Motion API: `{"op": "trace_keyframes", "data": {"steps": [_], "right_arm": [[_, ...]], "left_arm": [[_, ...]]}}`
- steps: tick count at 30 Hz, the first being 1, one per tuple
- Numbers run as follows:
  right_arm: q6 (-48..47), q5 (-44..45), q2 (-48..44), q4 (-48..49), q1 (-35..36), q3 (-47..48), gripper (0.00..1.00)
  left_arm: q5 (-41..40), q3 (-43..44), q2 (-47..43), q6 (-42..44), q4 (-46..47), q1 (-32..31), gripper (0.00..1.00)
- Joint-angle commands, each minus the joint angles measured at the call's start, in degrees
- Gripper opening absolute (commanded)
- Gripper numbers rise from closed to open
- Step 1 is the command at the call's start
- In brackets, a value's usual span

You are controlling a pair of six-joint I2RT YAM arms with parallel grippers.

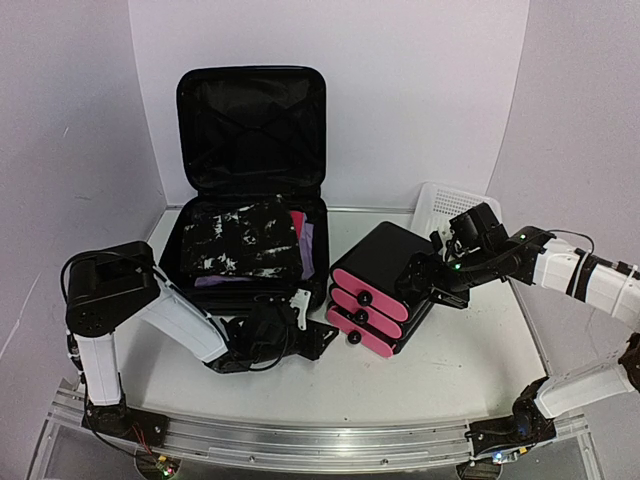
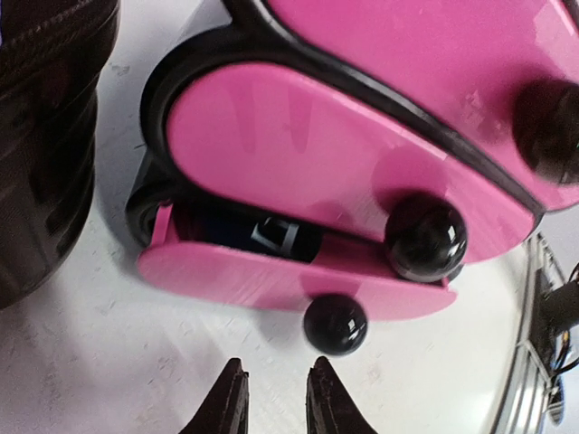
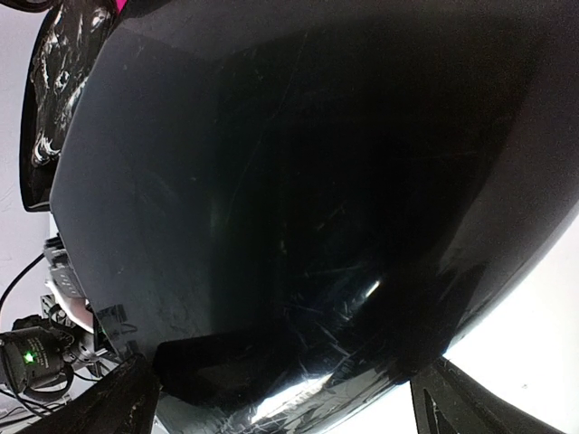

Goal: Open, take out, and arrange the luggage

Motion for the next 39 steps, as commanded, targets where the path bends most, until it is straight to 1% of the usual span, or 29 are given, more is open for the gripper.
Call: {"op": "trace_keyframes", "data": {"steps": [1, 6, 10, 17, 20, 24, 27, 30, 34, 36, 37, 38, 39], "right_arm": [[-1.3, 0.0, 0.0, -2.2, 0.9, -0.7, 0.98], [-1.0, 0.0, -0.4, -2.2, 1.0, -0.5, 0.98], [-0.9, 0.0, -0.5, -2.2, 1.0, -0.5, 0.98], [-0.5, -0.4, 0.1, -1.6, 1.6, -0.4, 0.98], [-0.3, -0.3, 0.1, -1.4, 1.9, -0.4, 0.98], [-0.4, 0.0, -0.5, -1.5, 2.1, -0.7, 0.98], [-0.8, 0.7, -1.5, -2.1, 2.1, -1.0, 0.98], [-2.2, 2.3, -2.7, -4.1, 2.0, -0.8, 0.98], [-4.7, 6.5, -5.1, -7.9, 2.0, -0.6, 0.98], [-5.8, 8.5, -6.3, -9.9, 2.1, -0.3, 0.98], [-6.3, 9.4, -6.9, -10.8, 2.1, 0.0, 0.98], [-6.9, 10.2, -7.5, -11.7, 2.1, 0.2, 0.98], [-7.4, 10.7, -8.0, -12.4, 2.0, 0.6, 0.98]], "left_arm": [[0.8, 3.0, 3.9, -3.7, 10.3, 0.2, 0.22], [0.5, 6.4, 8.3, -6.5, 11.5, 0.4, 0.21], [-0.3, 7.8, 9.6, -6.1, 11.9, 0.5, 0.21], [0.3, 12.8, 12.9, -4.6, 13.6, 0.6, 0.26], [1.0, 14.8, 14.3, -4.5, 13.7, 0.6, 0.27], [1.0, 14.3, 14.1, -3.7, 13.8, 0.7, 0.28], [0.9, 10.7, 11.1, -0.5, 13.7, 0.7, 0.31], [1.8, 4.9, 5.7, 2.9, 13.7, 0.7, 0.39], [5.1, -5.8, -5.0, 6.4, 13.4, 0.7, 0.51], [6.8, -10.0, -10.4, 8.7, 12.5, 0.7, 0.56], [7.0, -11.7, -13.6, 9.5, 11.4, 0.7, 0.6], [7.1, -12.7, -16.6, 10.5, 9.1, 0.7, 0.68], [7.2, -12.5, -19.9, 11.8, 5.2, 0.9, 0.72]]}}
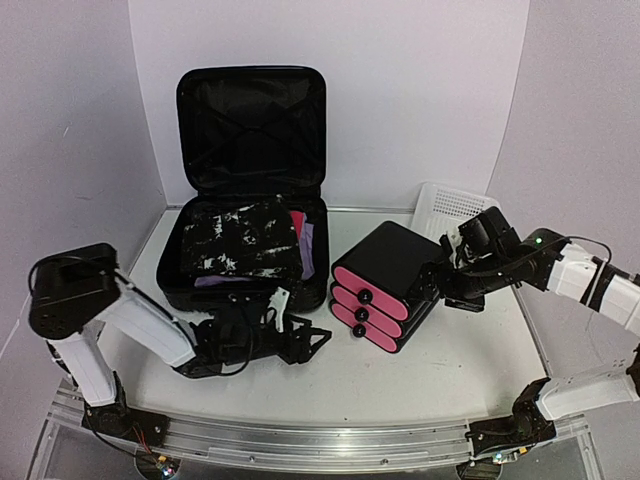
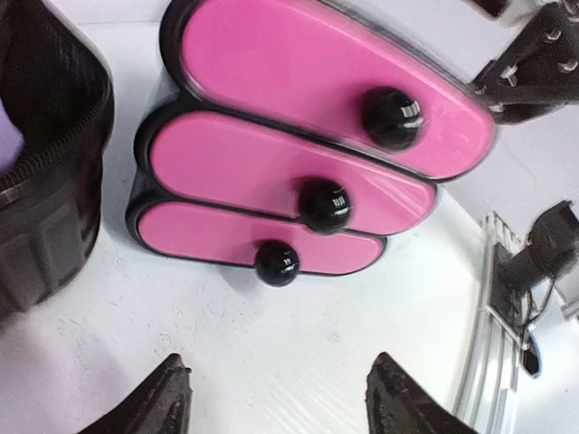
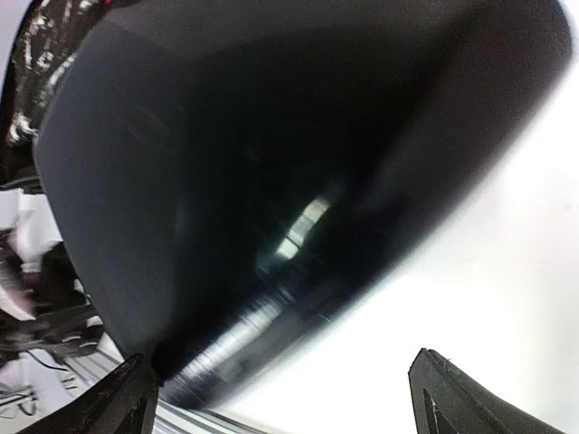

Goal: Open, take out, and arrange the luggage

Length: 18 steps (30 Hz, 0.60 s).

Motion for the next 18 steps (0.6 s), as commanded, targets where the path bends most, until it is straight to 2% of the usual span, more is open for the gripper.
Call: {"op": "trace_keyframes", "data": {"steps": [1, 3, 5, 10, 14, 18], "right_arm": [[-4.2, 5.4, -3.3, -6.1, 0.3, 1.3, 0.98], [-5.0, 6.1, -3.6, -7.2, 0.3, 1.9, 0.98], [-5.2, 6.2, -3.4, -7.5, 0.4, 2.3, 0.98], [-5.1, 5.6, -2.9, -8.0, 0.3, 3.0, 0.98], [-4.3, 5.7, -5.0, -8.7, 0.4, 2.7, 0.98], [-3.7, 6.2, -7.9, -9.6, 0.4, 2.4, 0.98]], "left_arm": [[2.2, -0.3, -14.9, 7.6, -14.7, 0.6, 0.78], [1.5, 5.8, -18.9, 10.9, -29.6, 1.4, 0.83], [2.1, 12.6, -20.5, 12.8, -40.2, 2.9, 0.88], [10.9, 24.7, -20.3, 10.8, -48.5, 11.4, 0.92], [19.0, 36.1, -13.4, 7.1, -56.0, 18.3, 0.93], [30.6, 54.0, -0.4, 9.7, -71.1, 20.5, 0.89]]}}
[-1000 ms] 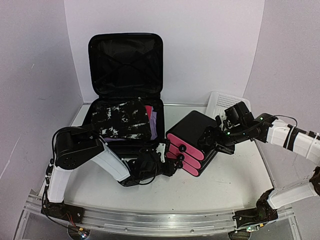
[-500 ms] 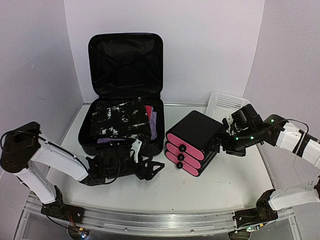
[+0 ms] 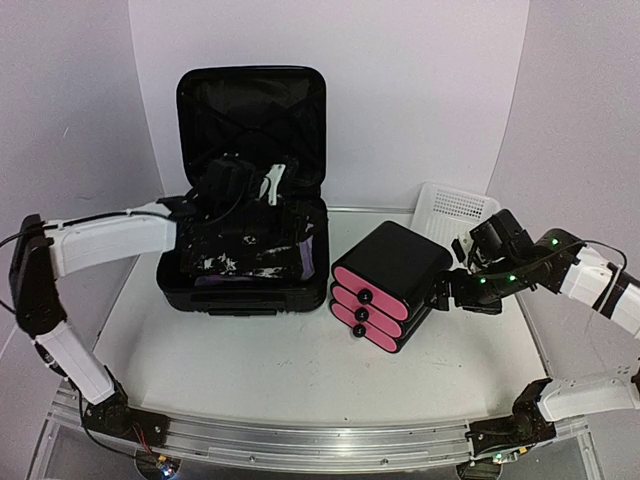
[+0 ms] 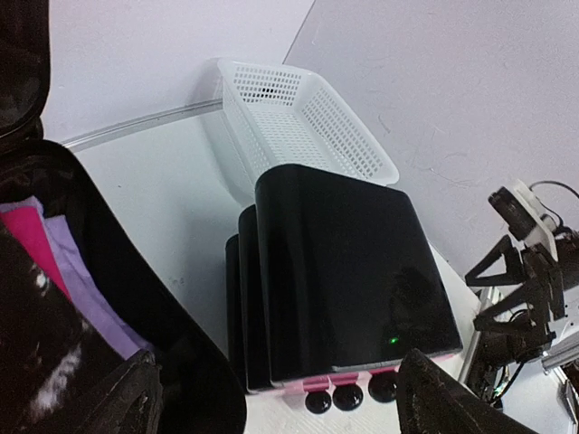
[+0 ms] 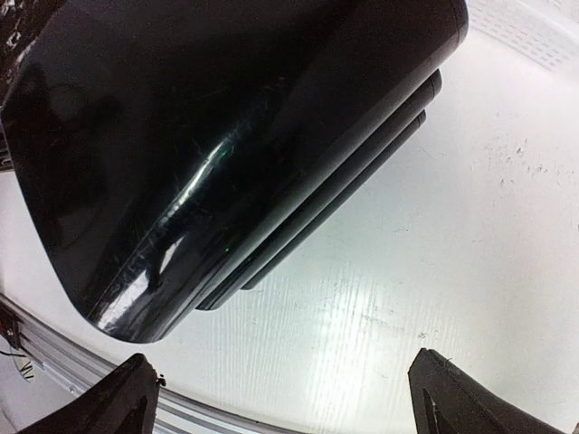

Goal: Open, take out, and arrange the luggage

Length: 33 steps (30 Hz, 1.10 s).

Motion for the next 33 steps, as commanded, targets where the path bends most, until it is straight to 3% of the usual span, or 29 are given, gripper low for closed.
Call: {"op": "trace_keyframes", "data": {"steps": [1, 4, 11, 19, 25, 33], "right_arm": [[0.5, 1.6, -4.2, -1.2, 0.4, 1.9, 0.98], [0.6, 1.7, -5.5, -2.0, 0.4, 1.9, 0.98], [0.8, 1.7, -6.3, -2.6, 0.3, 2.0, 0.98], [1.1, 1.5, -5.8, -2.6, 0.3, 2.4, 0.98], [1.4, 1.7, -7.3, -2.8, 0.3, 2.0, 0.98], [1.6, 10.4, -8.3, -11.5, 0.4, 4.4, 0.98]], "left_arm": [[15.7, 18.7, 13.5, 2.5, -20.4, 1.1, 0.89], [19.0, 24.6, 19.8, 2.4, -23.2, 1.2, 0.88], [21.5, 28.1, 25.3, 1.5, -22.7, -0.5, 0.83], [21.6, 30.2, 28.8, -5.4, -19.7, -4.4, 0.62], [17.4, 27.7, 28.1, -12.3, -13.8, -9.3, 0.61], [16.2, 28.3, 31.1, -19.1, -7.5, -15.4, 0.63]]}}
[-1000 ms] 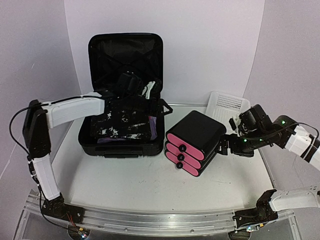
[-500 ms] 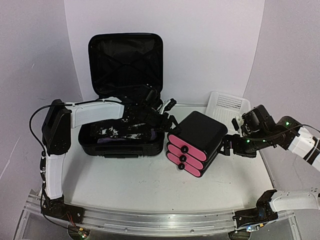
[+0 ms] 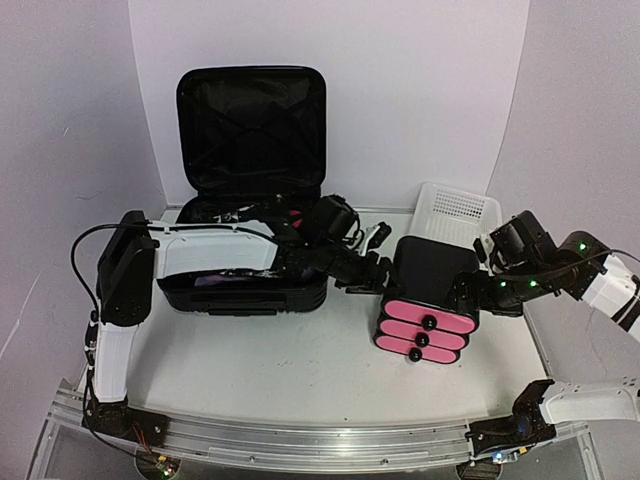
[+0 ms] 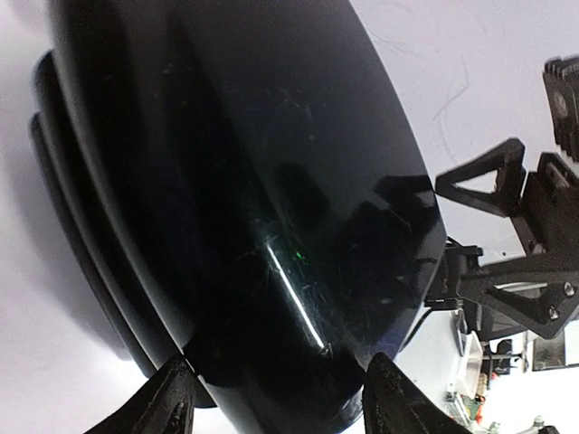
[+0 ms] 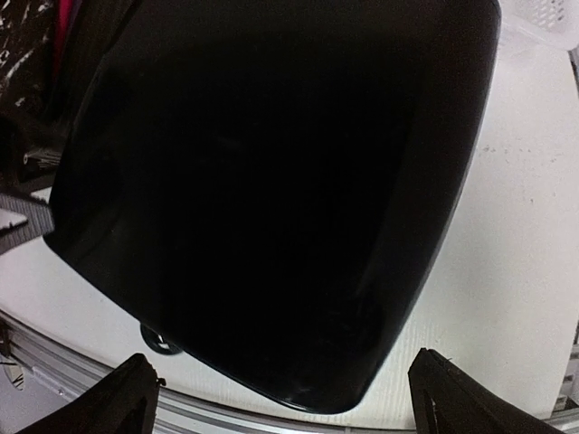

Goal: Open, take out, and arrange the luggage

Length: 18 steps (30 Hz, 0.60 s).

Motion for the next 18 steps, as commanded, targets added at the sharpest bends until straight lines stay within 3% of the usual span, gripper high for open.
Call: {"op": "trace_keyframes", "data": {"steps": [1, 12, 18], "right_arm": [[0.0, 6.7, -1.8, -6.0, 0.3, 4.2, 0.98], [-0.1, 8.1, -8.2, -9.5, 0.3, 5.9, 0.98], [-0.4, 8.7, -10.3, -10.9, 0.3, 6.0, 0.98]], "left_arm": [[0.2, 2.3, 3.1, -4.7, 5.9, -3.8, 0.64], [2.4, 15.9, 15.5, -10.0, 10.2, -7.1, 0.7], [-8.8, 6.5, 7.2, -9.0, 10.5, -5.6, 0.89]]}}
